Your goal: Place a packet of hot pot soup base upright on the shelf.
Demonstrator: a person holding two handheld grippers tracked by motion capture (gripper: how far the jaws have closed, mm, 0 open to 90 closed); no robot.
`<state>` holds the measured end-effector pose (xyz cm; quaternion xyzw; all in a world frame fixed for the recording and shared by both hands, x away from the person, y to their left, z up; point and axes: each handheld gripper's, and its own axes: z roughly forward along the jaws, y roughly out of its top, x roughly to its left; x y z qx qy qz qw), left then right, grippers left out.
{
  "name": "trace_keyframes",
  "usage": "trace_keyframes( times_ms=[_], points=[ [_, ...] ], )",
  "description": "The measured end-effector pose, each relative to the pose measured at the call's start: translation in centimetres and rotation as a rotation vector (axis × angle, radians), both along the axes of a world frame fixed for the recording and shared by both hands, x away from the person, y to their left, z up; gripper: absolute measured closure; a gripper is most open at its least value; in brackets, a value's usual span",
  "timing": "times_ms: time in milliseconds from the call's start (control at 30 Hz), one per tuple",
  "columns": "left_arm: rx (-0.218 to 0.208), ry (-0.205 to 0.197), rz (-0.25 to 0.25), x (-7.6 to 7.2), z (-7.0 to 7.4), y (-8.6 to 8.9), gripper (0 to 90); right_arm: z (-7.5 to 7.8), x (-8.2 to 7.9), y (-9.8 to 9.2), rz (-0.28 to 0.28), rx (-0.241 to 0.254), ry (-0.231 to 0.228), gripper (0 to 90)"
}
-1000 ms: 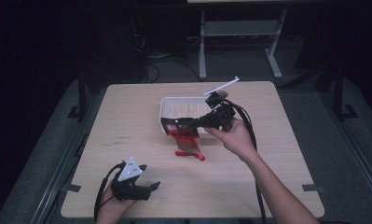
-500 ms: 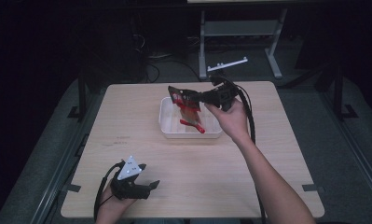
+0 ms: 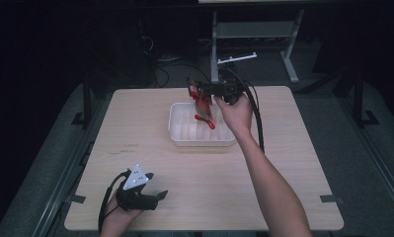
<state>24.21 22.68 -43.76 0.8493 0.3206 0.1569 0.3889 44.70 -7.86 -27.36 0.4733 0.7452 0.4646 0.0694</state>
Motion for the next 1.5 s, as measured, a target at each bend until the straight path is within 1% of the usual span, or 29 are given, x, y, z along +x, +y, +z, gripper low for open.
trace_keyframes(
  times_ms=[33, 133, 267, 367, 467, 600, 633, 767, 867, 1000, 1067, 1200, 1233, 1433, 1500],
  points=[
    [-0.001, 0.002, 0.001, 0.0, 0.0, 0.0, 22.2, -0.2, 0.2, 0.0, -0.006, -0.001, 0.008, 89.6],
    [-0.001, 0.000, -0.001, 0.0, 0.0, 0.0, 22.2, -0.6, 0.7, 0.1, -0.026, -0.016, 0.012, 89.6],
    [-0.006, -0.001, -0.003, 0.0, 0.1, 0.1, 22.2, -0.9, 1.0, 0.2, -0.048, -0.043, 0.008, 89.6],
    [-0.006, -0.001, -0.003, -0.1, 0.1, 0.1, 22.1, -1.2, 1.2, 0.4, -0.053, -0.054, 0.010, 89.6],
    [-0.008, -0.002, -0.003, -0.1, 0.1, 0.0, 22.2, -1.5, 1.5, 0.6, -0.057, -0.056, 0.017, 89.6],
    [-0.011, -0.006, -0.004, -0.1, 0.1, 0.0, 22.2, -1.9, 1.8, 1.1, -0.067, -0.046, 0.033, 89.6],
    [-0.012, -0.005, -0.003, -0.1, 0.1, 0.0, 22.2, -2.0, 1.9, 1.2, -0.068, -0.039, 0.042, 89.6],
    [-0.012, -0.004, -0.002, -0.1, 0.1, 0.1, 22.1, -2.4, 2.2, 2.0, -0.053, -0.007, 0.069, 89.6],
    [-0.012, -0.008, -0.002, -0.1, 0.2, 0.1, 22.2, -2.8, 2.2, 2.7, -0.040, -0.005, 0.074, 89.5],
    [-0.010, -0.005, -0.003, -0.1, 0.1, 0.1, 22.1, -3.3, 2.3, 3.6, -0.028, 0.013, 0.099, 89.4],
    [-0.011, -0.006, -0.002, -0.1, 0.2, 0.1, 22.2, -3.5, 2.3, 4.0, -0.022, 0.015, 0.096, 89.4],
    [-0.015, -0.008, -0.003, -0.1, 0.2, 0.1, 22.2, -3.9, 2.3, 4.5, -0.012, -0.007, 0.099, 89.3],
    [-0.017, -0.007, -0.002, -0.1, 0.2, 0.1, 22.2, -4.0, 2.3, 4.6, -0.011, -0.002, 0.104, 89.3],
    [-0.014, -0.008, -0.004, -0.1, 0.2, 0.1, 22.2, -5.1, 2.2, 4.3, -0.010, 0.021, 0.097, 89.1],
    [-0.016, -0.008, -0.004, -0.1, 0.2, 0.0, 22.2, -5.2, 2.2, 4.2, -0.017, 0.019, 0.095, 89.1]
  ],
)
